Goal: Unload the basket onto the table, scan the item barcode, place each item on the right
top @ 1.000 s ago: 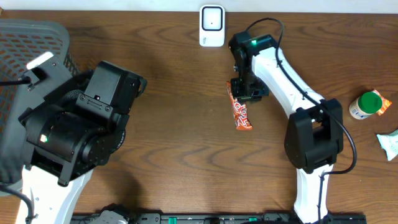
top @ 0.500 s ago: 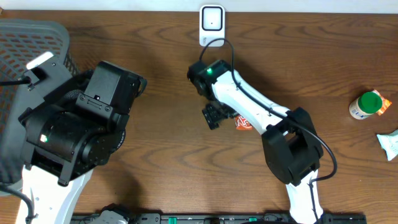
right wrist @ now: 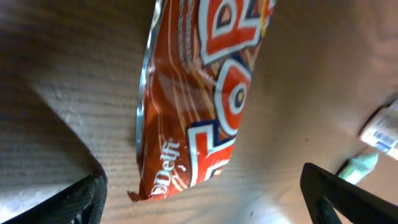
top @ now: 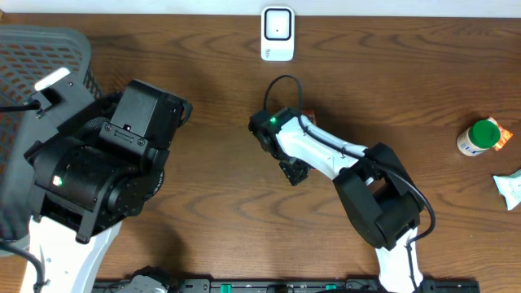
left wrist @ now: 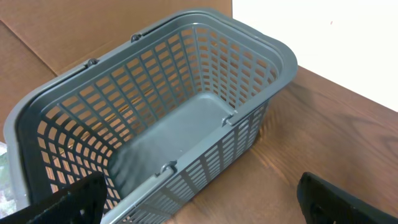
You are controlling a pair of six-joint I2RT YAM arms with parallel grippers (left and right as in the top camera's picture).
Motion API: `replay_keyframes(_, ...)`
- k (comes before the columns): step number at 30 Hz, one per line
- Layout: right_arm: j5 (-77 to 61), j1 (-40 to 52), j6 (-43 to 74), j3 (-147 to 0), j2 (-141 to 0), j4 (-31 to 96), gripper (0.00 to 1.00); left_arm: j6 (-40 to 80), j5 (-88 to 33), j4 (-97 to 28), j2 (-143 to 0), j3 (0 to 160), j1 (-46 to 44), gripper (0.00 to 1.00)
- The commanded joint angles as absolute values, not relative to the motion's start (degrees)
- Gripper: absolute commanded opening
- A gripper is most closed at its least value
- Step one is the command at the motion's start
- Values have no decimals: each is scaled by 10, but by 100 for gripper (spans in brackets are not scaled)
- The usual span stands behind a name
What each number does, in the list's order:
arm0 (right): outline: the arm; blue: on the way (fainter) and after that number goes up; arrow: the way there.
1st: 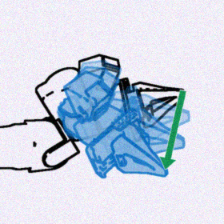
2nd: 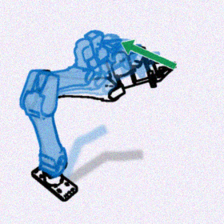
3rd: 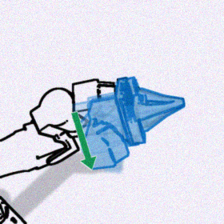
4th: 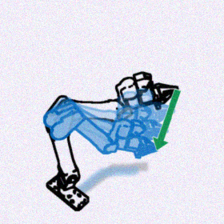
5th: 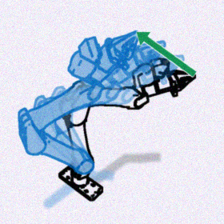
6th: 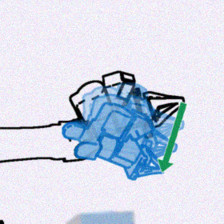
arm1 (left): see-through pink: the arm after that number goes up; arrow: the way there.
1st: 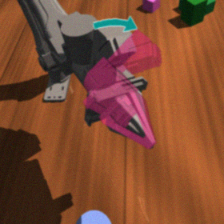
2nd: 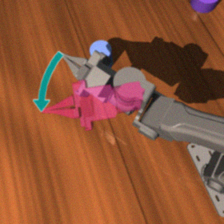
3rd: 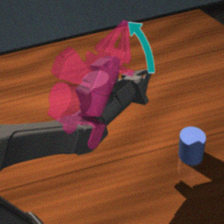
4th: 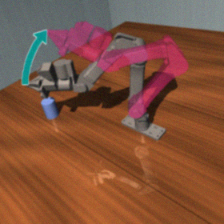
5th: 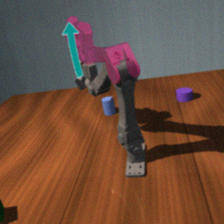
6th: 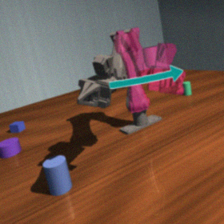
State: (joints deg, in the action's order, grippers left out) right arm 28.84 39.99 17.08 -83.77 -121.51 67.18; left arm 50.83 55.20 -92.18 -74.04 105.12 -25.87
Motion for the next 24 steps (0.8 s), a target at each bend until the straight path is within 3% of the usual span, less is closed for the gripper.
replay_keyframes(1, 306, 402, 140, -811, -1225, 629, 87, 513, 555, -940, -741, 1056, -255, 98)
replay_keyframes(5, 308, 399, 119, -805, -1226, 607, 67, 513, 555, -940, -741, 1056, -255, 98)
replay_keyframes(9, 308, 394, 110, -805, -1226, 594, 64, 513, 555, -940, -741, 1056, -255, 98)
replay_keyframes(11, 308, 392, 104, -805, -1227, 589, 58, 513, 555, -940, -741, 1056, -255, 98)
replay_keyframes(18, 310, 382, 102, -805, -1234, 574, 4, 513, 555, -940, -741, 1056, -255, 98)
replay_keyframes(24, 254, 379, 104, -814, -1230, 566, 1, 513, 555, -940, -741, 1056, -255, 98)
